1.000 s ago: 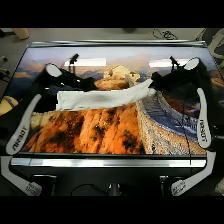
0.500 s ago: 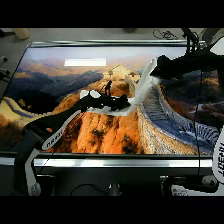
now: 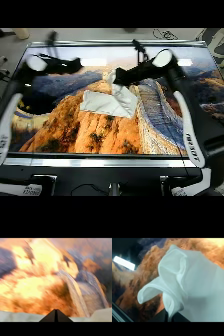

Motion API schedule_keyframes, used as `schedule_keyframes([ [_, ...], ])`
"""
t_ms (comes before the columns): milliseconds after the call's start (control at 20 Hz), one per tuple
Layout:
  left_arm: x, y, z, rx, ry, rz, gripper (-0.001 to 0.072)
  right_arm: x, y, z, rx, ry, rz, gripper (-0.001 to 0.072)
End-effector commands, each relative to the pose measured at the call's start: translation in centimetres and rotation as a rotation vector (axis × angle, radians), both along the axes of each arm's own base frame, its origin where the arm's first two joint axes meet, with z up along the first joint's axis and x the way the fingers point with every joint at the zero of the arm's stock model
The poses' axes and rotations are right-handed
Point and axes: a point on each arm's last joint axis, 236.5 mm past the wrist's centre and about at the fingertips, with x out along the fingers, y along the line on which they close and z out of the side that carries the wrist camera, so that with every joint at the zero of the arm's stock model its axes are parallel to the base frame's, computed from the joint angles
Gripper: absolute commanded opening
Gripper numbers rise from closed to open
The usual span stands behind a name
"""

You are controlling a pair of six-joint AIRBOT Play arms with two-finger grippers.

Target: Fold the shirts.

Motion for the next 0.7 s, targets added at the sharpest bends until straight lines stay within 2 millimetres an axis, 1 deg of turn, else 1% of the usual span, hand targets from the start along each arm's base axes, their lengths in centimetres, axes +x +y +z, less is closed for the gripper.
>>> schedule_keyframes([
  [0, -3.1, 14.4, 9.8, 0.157, -0.152, 0.252, 0.0021, 0.5, 8.9, -4.8, 0.144, 0.072, -0.024, 0.0117],
  [50, -4.4, 15.9, 12.1, 0.162, -0.193, 0.282, 0.0022, 0.5, 10.5, -5.9, 0.175, 0.094, -0.041, 0.0394],
  [100, -5.6, 16.8, 13.9, 0.163, -0.221, 0.302, 0.0022, 0.5, 11.8, -6.7, 0.202, 0.114, -0.054, 0.0703],
  [150, -6.8, 17.2, 15.1, 0.171, -0.241, 0.306, 0.0022, 0.6, 11.9, -6.9, 0.213, 0.13, -0.063, 0.0661],
  [200, -7.8, 17.1, 15.9, 0.195, -0.255, 0.287, 0.0022, 0.6, 11.4, -6.7, 0.21, 0.133, -0.059, 0.0663],
  [250, -8.7, 16.8, 16.0, 0.215, -0.251, 0.266, 0.0022, 0.5, 10.3, -6.1, 0.199, 0.134, -0.046, 0.0662],
  [300, -9.4, 16.4, 15.8, 0.226, -0.234, 0.245, 0.0022, 0.5, 8.6, -5.4, 0.176, 0.133, -0.029, 0.0662],
  [350, -9.9, 16.2, 15.4, 0.242, -0.219, 0.223, 0.0022, 0.3, 6.3, -4.6, 0.139, 0.131, -0.008, 0.0661],
  [400, -10.1, 16.0, 15.1, 0.246, -0.202, 0.213, 0.0022, 0.4, 3.0, -3.9, 0.073, 0.115, 0.0, 0.0661],
  [450, -10.1, 15.9, 14.9, 0.259, -0.203, 0.2, 0.0023, 0.7, -0.8, -3.7, -0.014, 0.096, -0.01, 0.0662],
  [500, -10.1, 15.9, 14.9, 0.269, -0.209, 0.193, 0.0023, 1.2, -6.1, -4.1, -0.144, 0.088, -0.051, 0.0663],
  [550, -10.1, 15.9, 14.9, 0.271, -0.211, 0.192, 0.0023, 1.9, -12.2, -5.3, -0.293, 0.11, -0.131, 0.0662],
  [600, -10.1, 15.9, 14.9, 0.271, -0.21, 0.192, 0.0023, 2.0, -17.4, -6.9, -0.397, 0.174, -0.219, 0.0661],
  [650, -10.1, 15.8, 14.9, 0.27, -0.209, 0.19, 0.0022, 1.6, -20.5, -8.7, -0.409, 0.264, -0.287, 0.0657],
])
